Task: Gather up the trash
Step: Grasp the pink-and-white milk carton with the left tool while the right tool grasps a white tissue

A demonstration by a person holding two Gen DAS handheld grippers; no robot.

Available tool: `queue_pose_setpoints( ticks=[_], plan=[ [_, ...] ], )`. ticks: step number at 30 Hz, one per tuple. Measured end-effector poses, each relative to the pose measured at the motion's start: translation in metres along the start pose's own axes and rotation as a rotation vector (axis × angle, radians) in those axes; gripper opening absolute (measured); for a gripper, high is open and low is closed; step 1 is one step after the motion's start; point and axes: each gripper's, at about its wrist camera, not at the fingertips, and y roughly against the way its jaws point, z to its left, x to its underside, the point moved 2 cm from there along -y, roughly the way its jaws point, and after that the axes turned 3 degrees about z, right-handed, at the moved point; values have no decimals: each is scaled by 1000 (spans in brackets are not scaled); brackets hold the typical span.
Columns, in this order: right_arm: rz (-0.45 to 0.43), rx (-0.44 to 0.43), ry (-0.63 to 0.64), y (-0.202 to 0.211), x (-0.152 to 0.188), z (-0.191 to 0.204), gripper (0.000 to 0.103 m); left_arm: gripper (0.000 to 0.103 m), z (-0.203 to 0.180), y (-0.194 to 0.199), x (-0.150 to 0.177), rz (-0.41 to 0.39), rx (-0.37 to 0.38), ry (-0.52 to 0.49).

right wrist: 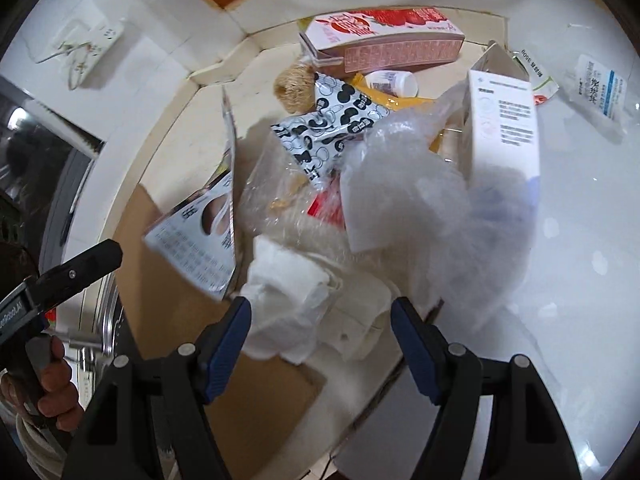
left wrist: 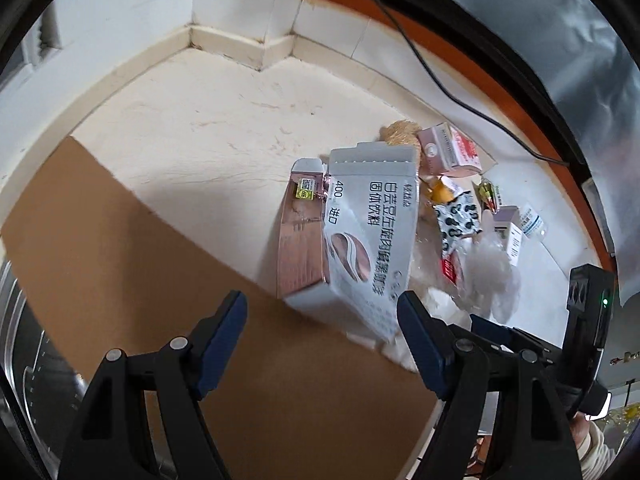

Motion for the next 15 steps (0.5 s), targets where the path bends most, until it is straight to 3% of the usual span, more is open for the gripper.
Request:
queue_pose_setpoints(
  ticks=[12,15],
  plan=[
    [-44,98,88,-11,-4,9,73,76,11,-47,-15,74,57,24],
    [-67,143,137,-15,-1,18,64,57,7,-50,-14,76,56,15]
  ],
)
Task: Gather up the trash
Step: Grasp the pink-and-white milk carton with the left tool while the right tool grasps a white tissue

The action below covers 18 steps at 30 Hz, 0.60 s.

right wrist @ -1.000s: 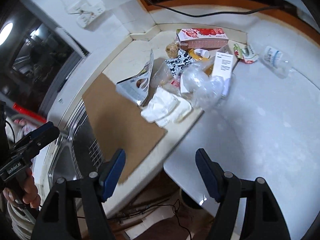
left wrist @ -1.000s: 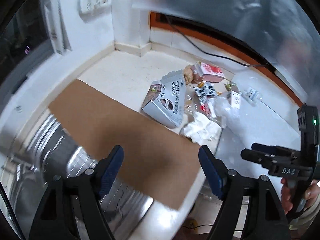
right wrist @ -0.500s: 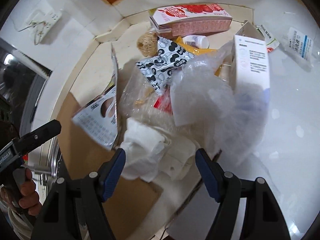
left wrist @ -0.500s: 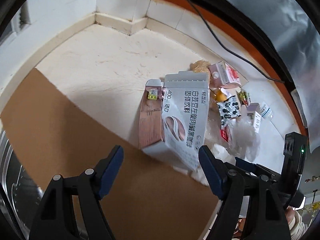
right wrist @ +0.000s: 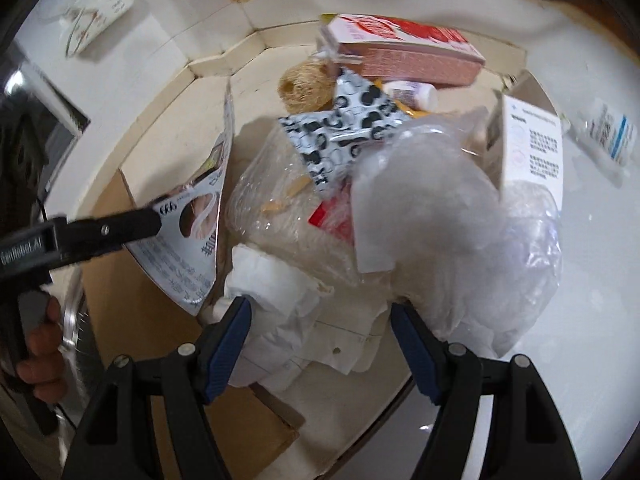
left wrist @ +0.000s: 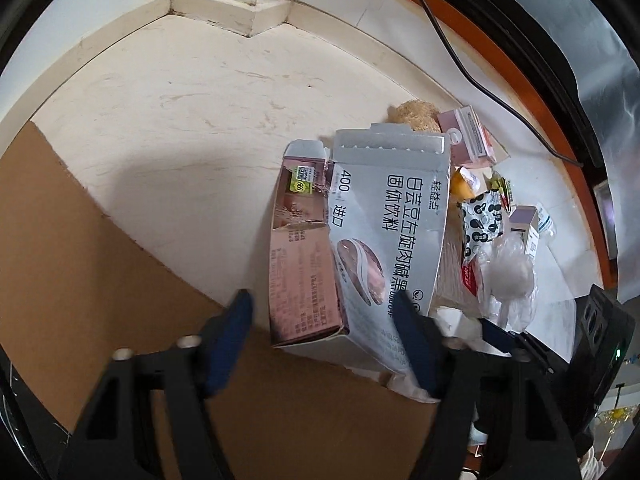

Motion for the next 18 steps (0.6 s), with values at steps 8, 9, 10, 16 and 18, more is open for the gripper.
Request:
queue_pose_setpoints(
  ticks=[8,9,10,16,18],
  plan=[
    [-37,-16,-8,12,-2,2,1,39,0,5,2,-44,1,19],
    [-34,-23,-9,13,-2,2,1,37,-1,4,1,-50,-3,21],
    [-37,-20,-7,14,-2,3,1,36,-2,7,1,-63,-9,23],
    [-106,-16,-1,34,2,9,0,34,-9,25,3,-124,-20,14],
    [-122,-28,-8,44,4,8,0,34,-14,33,5,-146,-23,5]
  ],
)
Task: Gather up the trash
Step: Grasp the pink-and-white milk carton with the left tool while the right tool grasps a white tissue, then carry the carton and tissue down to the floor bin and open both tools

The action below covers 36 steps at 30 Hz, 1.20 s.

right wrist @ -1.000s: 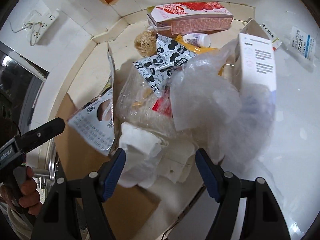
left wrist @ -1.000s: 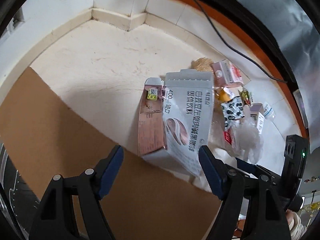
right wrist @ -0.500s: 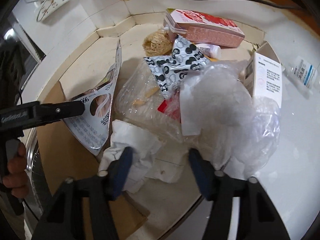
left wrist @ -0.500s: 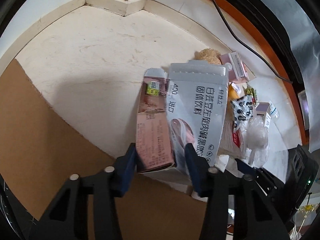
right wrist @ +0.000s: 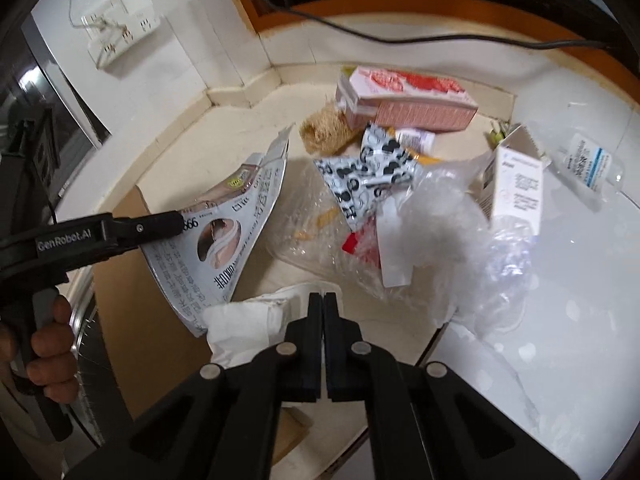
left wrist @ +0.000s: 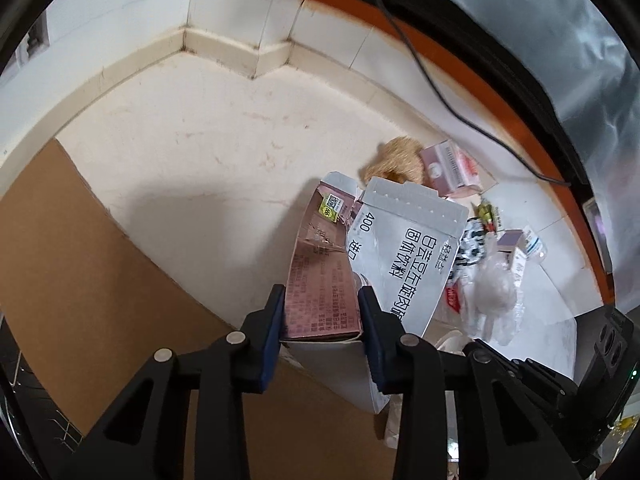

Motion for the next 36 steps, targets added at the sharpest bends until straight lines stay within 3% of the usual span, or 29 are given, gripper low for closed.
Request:
queue_pose_setpoints(
  ticks=[10,18,27,36],
  plan=[
    [-108,-35,16,66,2,4,0,34,-21,66,15,-115,17,-16],
    [-166,-81,71,121,18,9,0,34,-47,120,50,-177,1,0],
    [-177,-167,187,193,65,1,0,34,-96,185,141,-237,-73,41],
    [-120,-203,328,224,138,-14,0,34,-143,199,253,-238,-137,113]
  ],
)
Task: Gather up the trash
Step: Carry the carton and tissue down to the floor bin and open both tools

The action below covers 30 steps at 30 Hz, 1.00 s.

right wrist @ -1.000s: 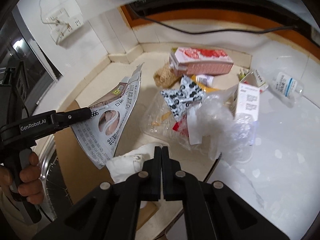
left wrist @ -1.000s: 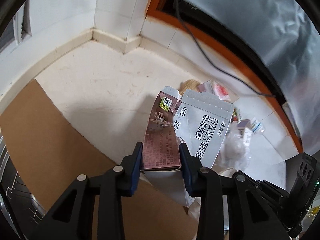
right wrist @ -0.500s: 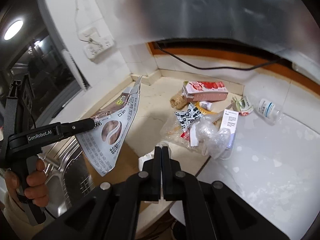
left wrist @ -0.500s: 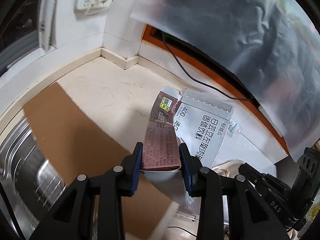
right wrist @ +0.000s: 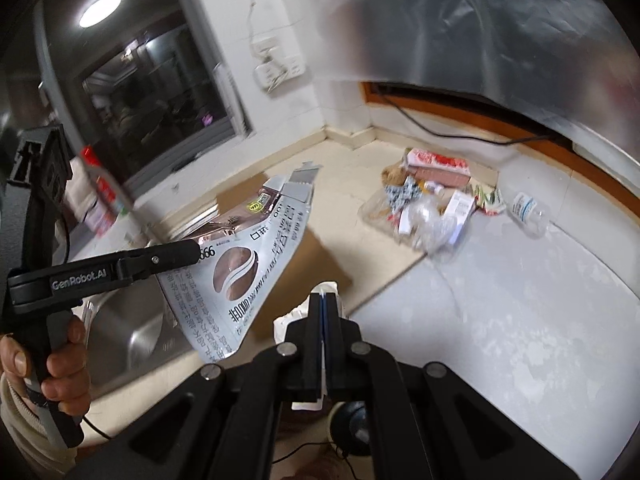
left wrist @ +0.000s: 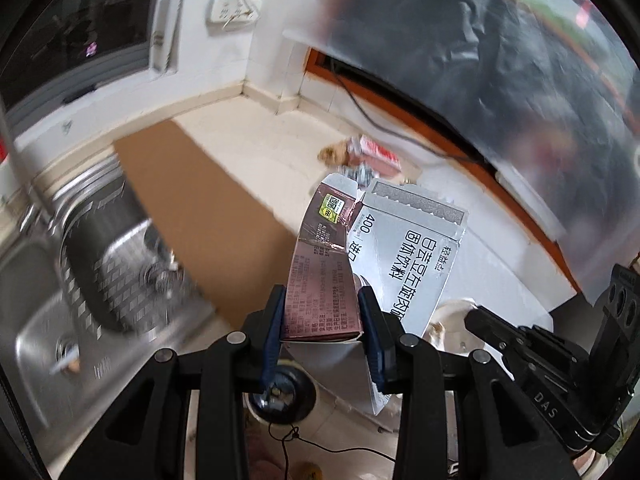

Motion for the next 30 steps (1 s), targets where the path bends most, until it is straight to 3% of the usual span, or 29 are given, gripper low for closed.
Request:
queue_pose_setpoints(
  ticks=[9,15,23,30],
  plan=[
    [134,-26,3,-11,86,-5,0,34,-6,-5,109,49,-101,5],
    [205,-4,-10,-48,141,-16,0,34,0,-46,167,59,-172,-41],
    [269,43,-42,-152,225,-44,0,34,24,-166,245,90,-181,-75],
    [260,81,-55,-289,308,-88,0,34,85,-328,314,96,-176,-74]
  ],
)
